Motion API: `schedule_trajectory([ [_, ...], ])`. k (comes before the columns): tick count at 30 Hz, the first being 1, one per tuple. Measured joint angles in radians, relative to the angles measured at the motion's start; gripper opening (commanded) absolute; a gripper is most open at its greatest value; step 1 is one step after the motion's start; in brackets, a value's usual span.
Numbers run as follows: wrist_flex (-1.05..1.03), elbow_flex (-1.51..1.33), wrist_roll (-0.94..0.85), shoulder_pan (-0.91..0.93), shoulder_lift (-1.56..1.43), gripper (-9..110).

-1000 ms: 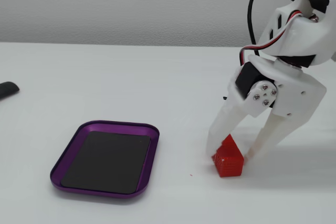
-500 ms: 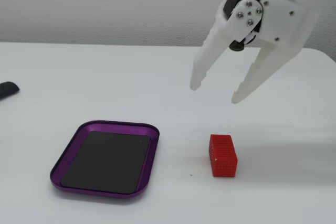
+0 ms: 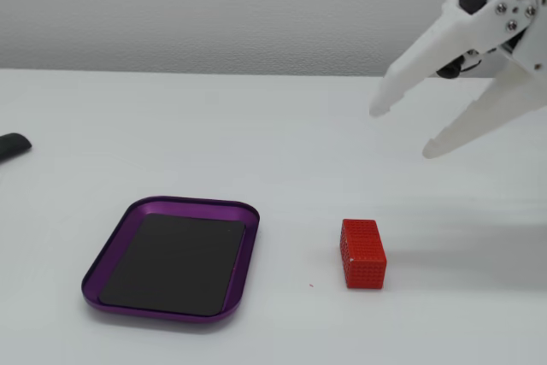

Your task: Remove the cube from the box.

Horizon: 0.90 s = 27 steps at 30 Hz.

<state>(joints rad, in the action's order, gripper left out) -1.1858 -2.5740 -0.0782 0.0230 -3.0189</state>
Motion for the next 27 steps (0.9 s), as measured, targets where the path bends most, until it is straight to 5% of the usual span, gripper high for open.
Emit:
schedule_trajectory([
  [11, 0.035, -0.451, 0.011, 0.078, -0.333, 17],
  [15, 0.035, -0.486, 0.012, 0.083, -0.33, 16],
  [20, 0.023, -0.491, 0.012, 0.084, -0.33, -1],
  [27, -0.003, -0.491, 0.012, 0.084, -0.33, -1],
])
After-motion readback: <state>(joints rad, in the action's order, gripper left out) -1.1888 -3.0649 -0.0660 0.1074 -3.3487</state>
